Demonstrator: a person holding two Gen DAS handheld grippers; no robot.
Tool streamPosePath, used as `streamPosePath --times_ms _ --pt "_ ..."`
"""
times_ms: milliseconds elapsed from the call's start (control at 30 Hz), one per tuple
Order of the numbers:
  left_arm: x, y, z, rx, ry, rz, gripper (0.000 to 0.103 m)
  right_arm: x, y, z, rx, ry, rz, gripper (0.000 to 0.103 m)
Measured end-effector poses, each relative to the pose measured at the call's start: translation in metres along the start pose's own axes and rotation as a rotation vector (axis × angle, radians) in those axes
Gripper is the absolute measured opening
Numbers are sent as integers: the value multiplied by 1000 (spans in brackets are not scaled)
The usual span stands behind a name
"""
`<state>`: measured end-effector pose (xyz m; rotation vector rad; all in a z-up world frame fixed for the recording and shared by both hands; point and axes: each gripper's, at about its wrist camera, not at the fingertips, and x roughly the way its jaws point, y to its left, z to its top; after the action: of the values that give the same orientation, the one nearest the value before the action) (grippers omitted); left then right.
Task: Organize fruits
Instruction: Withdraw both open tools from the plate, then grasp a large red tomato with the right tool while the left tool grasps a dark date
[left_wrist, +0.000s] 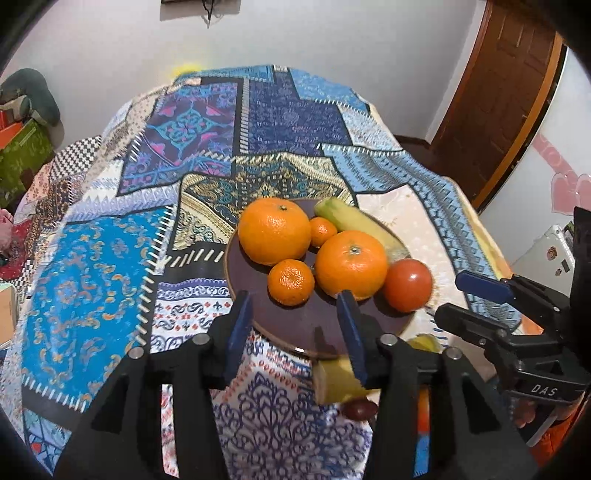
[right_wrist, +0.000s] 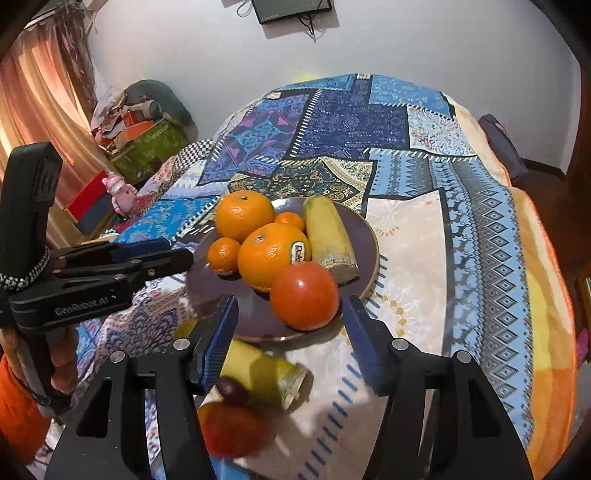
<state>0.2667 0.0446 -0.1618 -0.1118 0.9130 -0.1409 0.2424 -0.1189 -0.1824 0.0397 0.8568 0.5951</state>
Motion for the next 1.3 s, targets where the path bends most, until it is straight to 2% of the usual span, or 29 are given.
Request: streamPosePath --times_ms 233,467,767,1000,1100,1300 --pt "-39 -4 -17 -1 -28 -7 53 -23 12 -14 -19 -11 9 60" --pt "-51 -10 -47 14 7 -10 54 -18 22 -38 -9 39 30 63" --pt "-42 -9 -81 13 80 -15 54 13 25 -57 12 136 53 63" --pt "-29 -7 -89 -10 123 -31 54 24 24 -60 17 149 52 63" --pt "-24 -11 -90 -1 132 -33 54 23 25 -60 4 150 66 50" --pt "-15 -24 -87 19 145 -49 54 11 22 -65 1 136 68 50"
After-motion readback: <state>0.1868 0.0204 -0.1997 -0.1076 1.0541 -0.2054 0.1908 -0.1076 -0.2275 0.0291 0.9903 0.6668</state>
